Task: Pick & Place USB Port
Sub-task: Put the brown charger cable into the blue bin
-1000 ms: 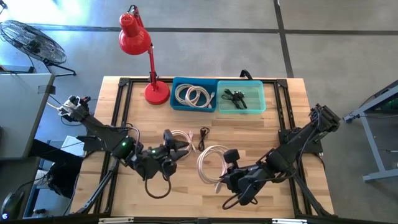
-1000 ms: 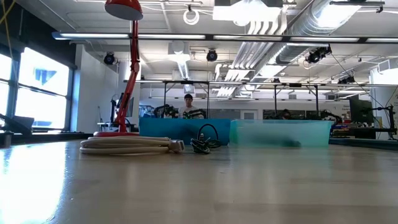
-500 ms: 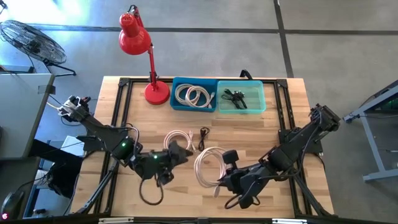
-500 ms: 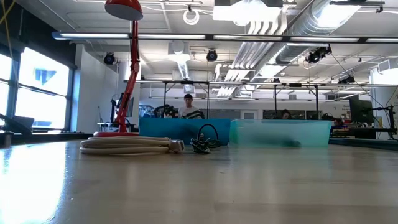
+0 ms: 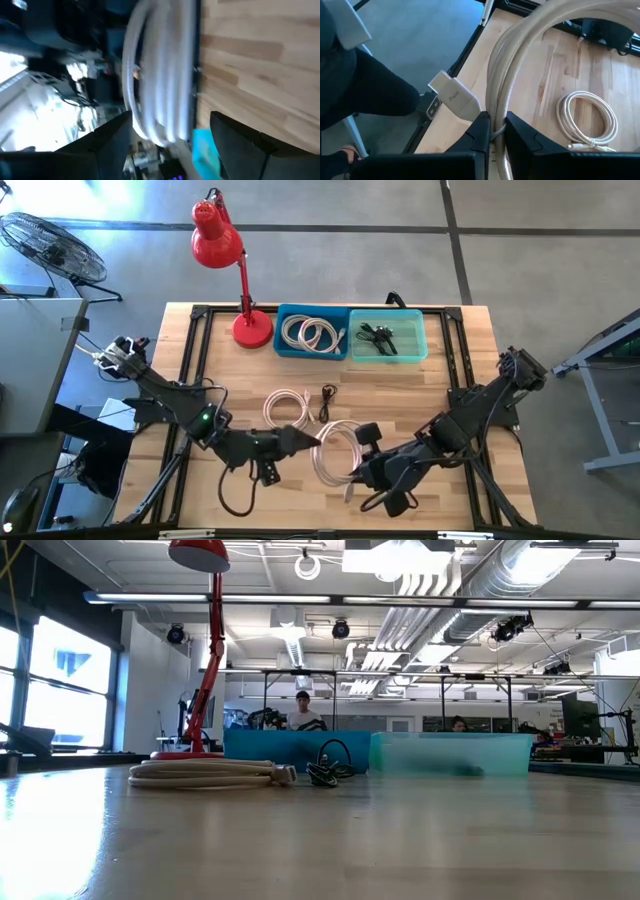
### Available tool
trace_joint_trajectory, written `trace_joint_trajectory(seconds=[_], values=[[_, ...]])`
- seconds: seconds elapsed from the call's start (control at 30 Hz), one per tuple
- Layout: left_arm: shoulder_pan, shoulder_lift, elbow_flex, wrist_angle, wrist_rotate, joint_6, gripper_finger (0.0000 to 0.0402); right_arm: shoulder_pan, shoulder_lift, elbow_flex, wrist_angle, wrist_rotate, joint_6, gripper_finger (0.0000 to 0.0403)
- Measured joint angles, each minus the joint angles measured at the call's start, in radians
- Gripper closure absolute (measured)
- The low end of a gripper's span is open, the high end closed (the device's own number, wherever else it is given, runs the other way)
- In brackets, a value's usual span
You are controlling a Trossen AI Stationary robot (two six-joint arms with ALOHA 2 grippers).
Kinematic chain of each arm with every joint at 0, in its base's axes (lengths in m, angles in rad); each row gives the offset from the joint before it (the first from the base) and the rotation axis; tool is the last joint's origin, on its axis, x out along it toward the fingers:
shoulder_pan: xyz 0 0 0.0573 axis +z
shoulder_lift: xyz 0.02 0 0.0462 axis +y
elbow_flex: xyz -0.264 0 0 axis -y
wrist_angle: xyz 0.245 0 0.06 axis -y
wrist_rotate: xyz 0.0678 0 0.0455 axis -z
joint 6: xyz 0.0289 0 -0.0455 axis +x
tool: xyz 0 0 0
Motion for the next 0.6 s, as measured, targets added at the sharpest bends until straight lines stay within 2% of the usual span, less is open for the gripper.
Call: trace_joint_trajectory(seconds=[0.1,0.6], values=[[0.002,0.003,0.001,0.050,0.058,0.019,0.0137,-0.001,0.000,0.000,0.004,0.003,0.011,0.0374],[0.011,0.005,0.001,0.128,0.183,0.070,0.0137,-0.026,0.000,0.001,0.021,-0.018,0.013,0.0374]])
